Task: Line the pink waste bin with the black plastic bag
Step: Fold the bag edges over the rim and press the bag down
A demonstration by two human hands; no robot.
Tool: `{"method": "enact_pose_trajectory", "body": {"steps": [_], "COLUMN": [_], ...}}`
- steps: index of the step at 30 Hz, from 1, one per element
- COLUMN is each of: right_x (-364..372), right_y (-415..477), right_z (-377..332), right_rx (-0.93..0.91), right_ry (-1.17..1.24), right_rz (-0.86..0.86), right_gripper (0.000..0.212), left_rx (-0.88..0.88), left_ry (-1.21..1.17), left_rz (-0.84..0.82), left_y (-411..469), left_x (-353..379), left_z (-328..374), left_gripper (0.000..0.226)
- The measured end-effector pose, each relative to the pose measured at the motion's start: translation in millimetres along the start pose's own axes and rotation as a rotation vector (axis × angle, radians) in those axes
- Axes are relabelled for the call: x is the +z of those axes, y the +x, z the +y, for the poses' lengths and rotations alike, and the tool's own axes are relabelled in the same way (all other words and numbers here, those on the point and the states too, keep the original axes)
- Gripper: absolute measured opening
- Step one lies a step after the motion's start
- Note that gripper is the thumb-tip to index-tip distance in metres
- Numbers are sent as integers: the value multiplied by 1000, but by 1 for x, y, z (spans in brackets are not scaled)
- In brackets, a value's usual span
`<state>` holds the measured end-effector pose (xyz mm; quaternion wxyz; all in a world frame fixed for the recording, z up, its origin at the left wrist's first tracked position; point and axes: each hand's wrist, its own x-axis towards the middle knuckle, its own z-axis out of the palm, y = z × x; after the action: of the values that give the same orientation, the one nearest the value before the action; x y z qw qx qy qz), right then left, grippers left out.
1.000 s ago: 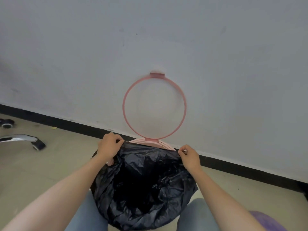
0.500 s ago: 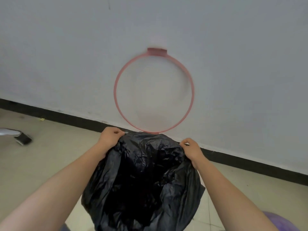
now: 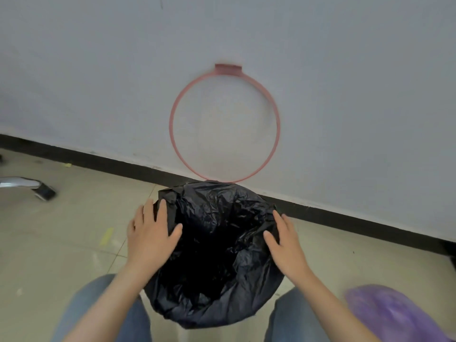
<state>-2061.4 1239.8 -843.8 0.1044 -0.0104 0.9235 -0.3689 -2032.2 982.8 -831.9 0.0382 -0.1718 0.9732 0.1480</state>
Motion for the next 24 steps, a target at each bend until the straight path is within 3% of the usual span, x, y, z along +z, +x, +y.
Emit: {"method": "enact_pose_trajectory", "body": {"steps": [3,7,10,15,17,20,22,24], "right_x": [14,17,17,12,8,4,-1,-3], "right_y": [-12,-13,-11,2,4,7,2,-12], "right_z": [-3,-7,-2,6,6,9,5,-6], "right_rx": [50,194,217,187,185,133,-23,-317], "right_ry": [270,603,635,587,584,290,-30,-361], "right_rz": [4,75,64,-35,-90,72,157,163], "right_gripper": [61,54,45,43,44,63,73,75], "left_rx": [-66,-227,-412,-697,-716,-651,-504,-290], "left_ry": [-88,-588,-1043,-1562,-1505,-1164,-953,-670], "left_rz": [-125,-86,-175,-394,-293,30,171,198], "left_y": [-12,-7,-6,-14,-12,-6,-7,-12], "left_x": [12,11,5,14,20,14,3,-4], "left_z": [-2,-8,-14,-24,-32,-42,-40,-33], "left_gripper": [77,68,52,62,56,30,33,41]}}
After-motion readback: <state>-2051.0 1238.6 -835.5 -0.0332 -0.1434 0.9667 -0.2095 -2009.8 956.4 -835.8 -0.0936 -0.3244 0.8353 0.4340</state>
